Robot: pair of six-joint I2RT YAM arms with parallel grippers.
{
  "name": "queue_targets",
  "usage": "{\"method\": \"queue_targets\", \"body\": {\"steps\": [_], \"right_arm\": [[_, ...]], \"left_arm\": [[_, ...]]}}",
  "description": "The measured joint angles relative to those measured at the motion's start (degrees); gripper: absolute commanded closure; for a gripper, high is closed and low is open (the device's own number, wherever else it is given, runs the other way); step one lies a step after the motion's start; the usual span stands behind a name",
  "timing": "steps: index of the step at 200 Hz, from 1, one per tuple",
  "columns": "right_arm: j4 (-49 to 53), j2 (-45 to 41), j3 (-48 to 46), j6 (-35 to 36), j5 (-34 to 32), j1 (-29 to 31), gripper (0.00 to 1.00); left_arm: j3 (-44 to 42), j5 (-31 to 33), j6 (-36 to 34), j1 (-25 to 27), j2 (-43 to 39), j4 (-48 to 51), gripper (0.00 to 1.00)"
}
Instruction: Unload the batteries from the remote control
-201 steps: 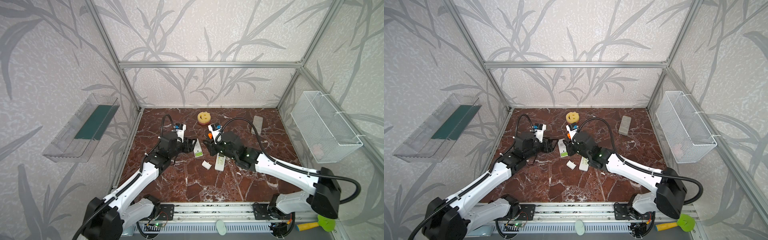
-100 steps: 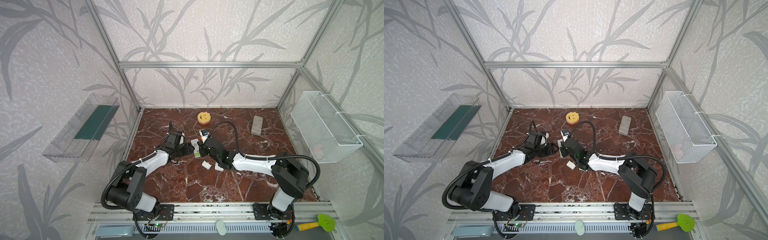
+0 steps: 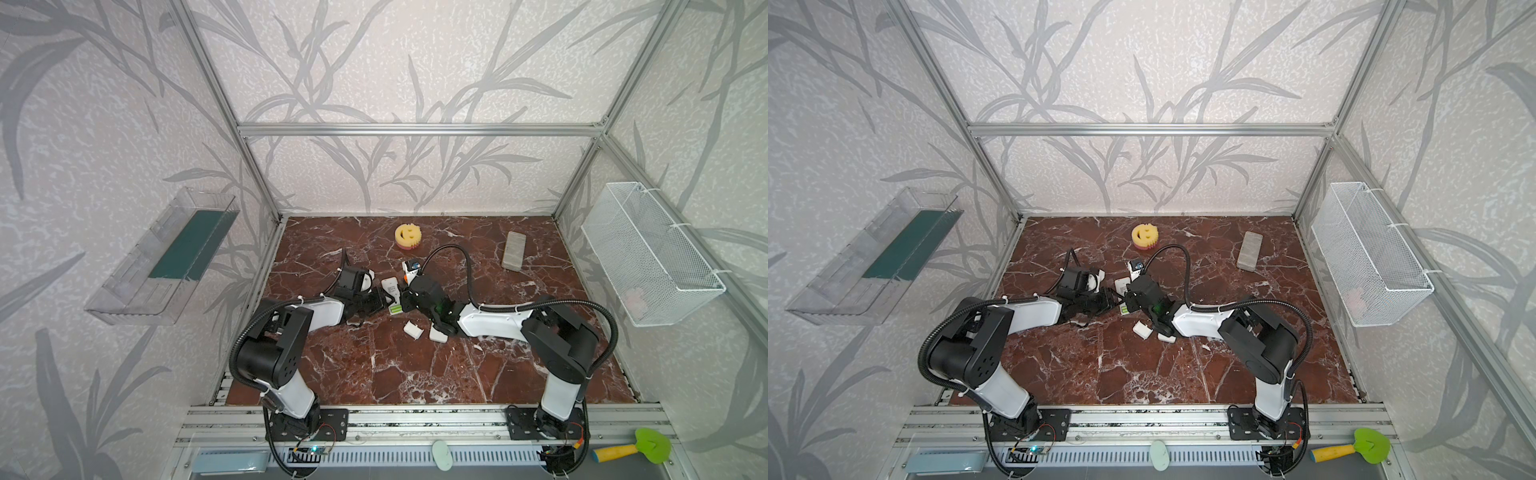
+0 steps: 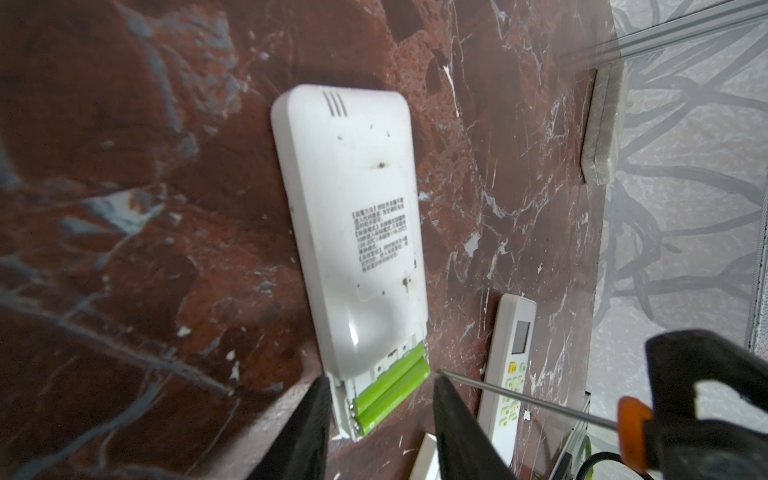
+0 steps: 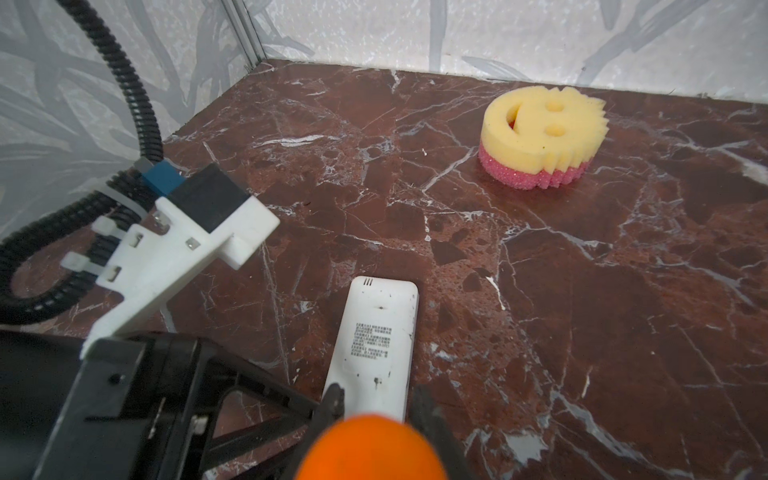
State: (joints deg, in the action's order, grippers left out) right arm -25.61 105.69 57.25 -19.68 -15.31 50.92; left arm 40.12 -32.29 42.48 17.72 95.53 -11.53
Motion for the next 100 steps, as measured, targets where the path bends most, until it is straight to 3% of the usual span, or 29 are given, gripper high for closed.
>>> {"method": "queue_targets", "body": {"steps": [34,100], "right_arm": [[-0.35,1.07,0.24,-0.28,0.37,0.00,1.00],[-0.52,1.55,0.85,-0.87,0.33,-0.04,1.00]], "left_arm": [[-0.20,-0.98,1.46,0.00,1.75,-1.92,0.69],[-1.49,-1.11,2.73,-0.11,2.10,-3.63,0.74]]}}
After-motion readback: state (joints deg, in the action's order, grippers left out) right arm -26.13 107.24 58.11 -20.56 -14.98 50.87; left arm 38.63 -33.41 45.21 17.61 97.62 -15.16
